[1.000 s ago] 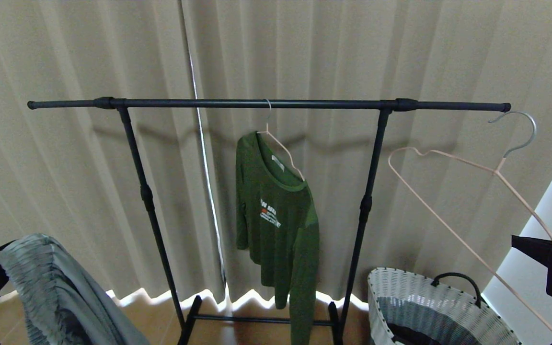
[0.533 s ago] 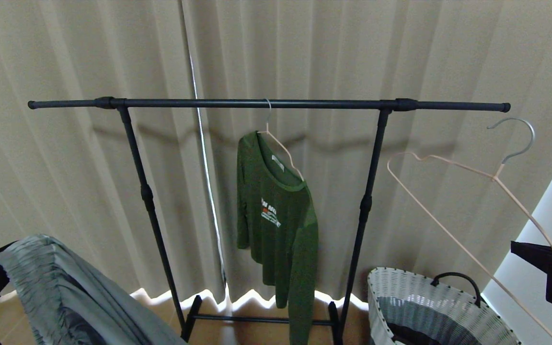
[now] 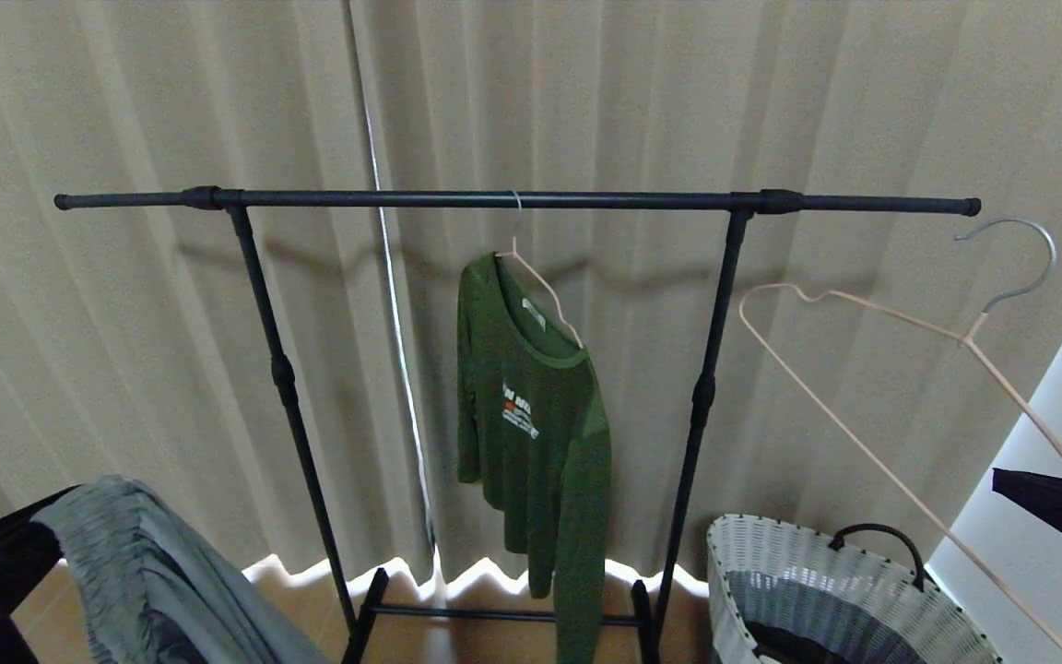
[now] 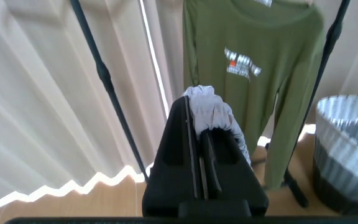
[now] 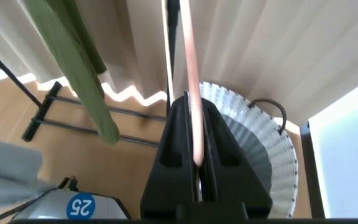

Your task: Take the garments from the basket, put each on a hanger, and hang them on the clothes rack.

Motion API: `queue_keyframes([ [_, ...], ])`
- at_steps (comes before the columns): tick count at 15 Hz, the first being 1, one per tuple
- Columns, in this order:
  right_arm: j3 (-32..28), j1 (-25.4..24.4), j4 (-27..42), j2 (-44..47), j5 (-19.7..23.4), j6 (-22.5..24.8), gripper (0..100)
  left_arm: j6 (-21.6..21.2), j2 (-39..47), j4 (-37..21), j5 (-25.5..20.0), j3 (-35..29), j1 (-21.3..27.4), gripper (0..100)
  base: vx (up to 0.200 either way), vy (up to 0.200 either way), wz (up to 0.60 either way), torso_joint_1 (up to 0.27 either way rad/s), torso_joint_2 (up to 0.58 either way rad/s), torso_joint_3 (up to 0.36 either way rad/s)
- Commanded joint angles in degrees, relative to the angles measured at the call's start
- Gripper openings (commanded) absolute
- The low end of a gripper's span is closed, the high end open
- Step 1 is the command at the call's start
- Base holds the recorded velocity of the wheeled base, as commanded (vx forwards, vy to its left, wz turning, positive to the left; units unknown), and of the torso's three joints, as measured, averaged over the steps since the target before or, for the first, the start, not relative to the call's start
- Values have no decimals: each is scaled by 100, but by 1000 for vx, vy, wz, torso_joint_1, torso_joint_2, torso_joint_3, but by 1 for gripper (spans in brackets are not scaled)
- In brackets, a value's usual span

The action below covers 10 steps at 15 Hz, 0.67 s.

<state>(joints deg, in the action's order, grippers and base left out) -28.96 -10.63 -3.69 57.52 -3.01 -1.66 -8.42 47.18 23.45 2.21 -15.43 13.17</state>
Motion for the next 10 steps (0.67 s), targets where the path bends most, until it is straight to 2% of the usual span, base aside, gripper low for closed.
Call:
queue_keyframes([
  [1,58,-124,-9,-162,275,8,0,-10,494,10,-1,-206,46,0,0,0,0,0,0,0],
  [5,14,-484,-26,32,1039,8,0,-10,1224,10,298,-689,424,0,0,0,0,0,0,0],
  [7,-65,-748,-35,287,1101,8,0,-1,1505,1,597,-953,450,0,0,0,0,0,0,0],
  [8,-180,-976,-167,664,1110,-28,0,25,1839,10,931,-1225,564,0,0,0,0,0,0,0],
  [10,-171,-1178,-606,963,1110,-19,0,60,2103,1,1168,-1489,766,0,0,0,0,0,0,0],
])
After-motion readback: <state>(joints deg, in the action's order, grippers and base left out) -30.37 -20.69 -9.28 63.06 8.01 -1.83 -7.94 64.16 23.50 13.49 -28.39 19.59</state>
